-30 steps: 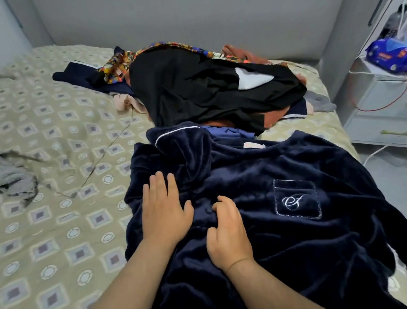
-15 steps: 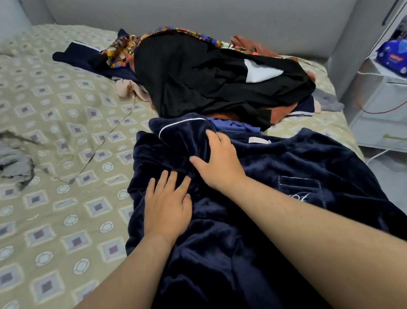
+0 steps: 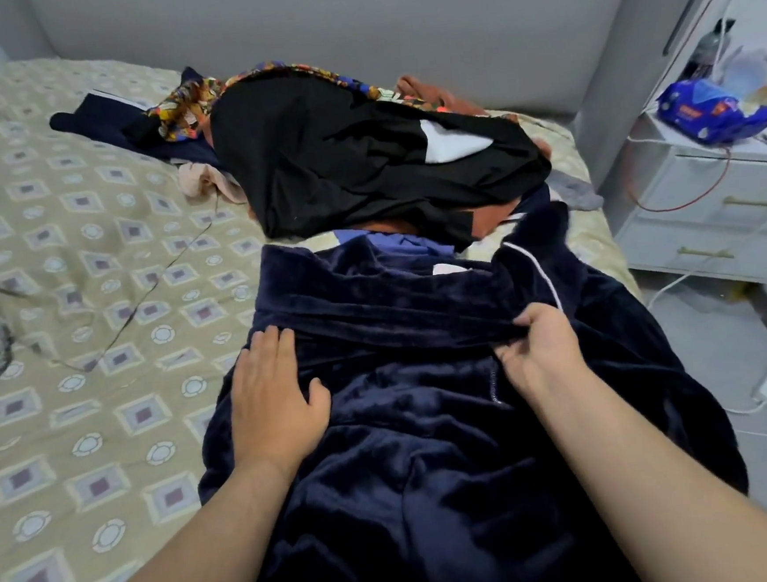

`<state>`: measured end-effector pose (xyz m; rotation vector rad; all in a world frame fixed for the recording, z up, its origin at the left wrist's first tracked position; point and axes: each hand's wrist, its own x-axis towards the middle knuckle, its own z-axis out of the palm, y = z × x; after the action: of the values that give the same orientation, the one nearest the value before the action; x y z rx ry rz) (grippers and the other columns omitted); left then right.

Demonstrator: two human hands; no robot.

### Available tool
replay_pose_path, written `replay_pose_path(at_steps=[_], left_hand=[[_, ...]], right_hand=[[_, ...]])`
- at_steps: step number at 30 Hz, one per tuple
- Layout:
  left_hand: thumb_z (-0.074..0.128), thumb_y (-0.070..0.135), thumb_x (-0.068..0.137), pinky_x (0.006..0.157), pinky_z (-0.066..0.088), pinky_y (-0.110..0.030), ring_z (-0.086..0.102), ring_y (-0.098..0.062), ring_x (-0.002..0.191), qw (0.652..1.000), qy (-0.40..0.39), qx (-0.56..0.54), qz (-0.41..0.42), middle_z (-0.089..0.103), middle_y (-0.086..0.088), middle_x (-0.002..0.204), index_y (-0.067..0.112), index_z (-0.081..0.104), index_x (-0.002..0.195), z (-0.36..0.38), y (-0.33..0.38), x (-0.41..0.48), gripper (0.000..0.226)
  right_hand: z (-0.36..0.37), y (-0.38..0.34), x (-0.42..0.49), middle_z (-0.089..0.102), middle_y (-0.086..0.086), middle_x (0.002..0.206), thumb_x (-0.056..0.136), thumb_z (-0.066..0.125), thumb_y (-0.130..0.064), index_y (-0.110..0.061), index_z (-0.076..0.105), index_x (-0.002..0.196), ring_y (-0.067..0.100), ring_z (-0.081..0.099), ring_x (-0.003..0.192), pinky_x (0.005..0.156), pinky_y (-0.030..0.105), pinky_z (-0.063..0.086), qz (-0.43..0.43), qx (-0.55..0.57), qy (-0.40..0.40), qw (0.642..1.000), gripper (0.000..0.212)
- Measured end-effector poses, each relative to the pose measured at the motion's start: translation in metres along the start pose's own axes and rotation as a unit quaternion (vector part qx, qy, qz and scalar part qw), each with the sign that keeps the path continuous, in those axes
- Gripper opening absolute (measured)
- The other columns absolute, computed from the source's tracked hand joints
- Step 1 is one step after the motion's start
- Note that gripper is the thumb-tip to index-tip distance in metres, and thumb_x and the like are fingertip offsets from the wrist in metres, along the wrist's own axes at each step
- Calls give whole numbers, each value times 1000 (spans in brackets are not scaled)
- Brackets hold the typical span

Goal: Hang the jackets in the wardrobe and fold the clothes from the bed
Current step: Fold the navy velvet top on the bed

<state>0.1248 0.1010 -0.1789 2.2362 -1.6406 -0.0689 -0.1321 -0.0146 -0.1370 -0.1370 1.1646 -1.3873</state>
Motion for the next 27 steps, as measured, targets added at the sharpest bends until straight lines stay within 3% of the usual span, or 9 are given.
replay_pose_path(at_steps=[3,5,7,10,13,16,19,22,27], left_hand=[[56,35,90,124,12,-42,29,-27,145,1000,9,28,10,39,-11,153,9,32,153,2,0,1,72],[60,33,88,119,24,-46,47,-28,121,999,36,29,24,58,-9,122,8,42,148,3,0,0,67],[64,31,87,109,35,-46,48,-25,96,998,46,24,21,51,-2,92,9,47,146,2,1,-1,64],[59,30,87,89,43,-45,39,-20,79,997,69,21,28,39,1,76,11,56,139,2,0,-1,56],[47,23,81,74,41,-45,42,-26,71,994,100,8,38,41,-3,73,9,66,128,7,-6,3,52],[42,14,81,69,40,-46,48,-35,71,989,133,-25,56,50,-10,74,4,67,114,8,-7,5,42],[39,16,84,62,34,-44,45,-34,65,985,156,-60,34,51,-10,69,5,60,82,5,-3,5,24],[36,28,87,54,24,-39,34,-29,52,985,153,-63,59,37,-5,54,8,39,56,1,-4,5,38],[37,37,85,53,22,-33,38,-30,44,985,127,3,113,38,-4,43,10,36,44,4,-9,8,50]], right_hand=[[-36,-23,-8,64,13,91,55,39,5,-4,53,93,28,65,82,69,43,61,4,42,3,999,42],[-44,-39,-13,68,8,99,73,49,2,-9,59,104,26,68,88,78,45,60,4,28,-4,1000,34],[-40,-51,-14,72,4,105,87,62,-13,-16,65,113,23,70,94,84,44,59,12,-1,-11,1000,26],[-29,-57,-9,63,-3,81,91,64,-17,-19,61,94,9,56,54,45,20,47,24,-46,-9,999,4],[-30,-70,-8,44,-2,62,87,62,-11,-20,53,81,6,32,34,35,16,25,-55,-65,98,992,14],[-48,-83,-16,52,0,64,85,66,-15,-18,54,76,12,49,46,44,23,42,-184,-72,185,963,15],[-73,-74,-19,66,7,101,80,70,-25,-17,59,91,24,63,88,79,33,52,-230,-164,214,935,18],[-82,-72,-19,48,10,132,87,65,-33,-15,50,127,27,51,112,92,29,36,-253,-367,201,872,47],[-65,-98,-7,65,3,101,77,62,-37,-19,62,105,29,61,97,80,35,46,-185,-686,35,703,33]])
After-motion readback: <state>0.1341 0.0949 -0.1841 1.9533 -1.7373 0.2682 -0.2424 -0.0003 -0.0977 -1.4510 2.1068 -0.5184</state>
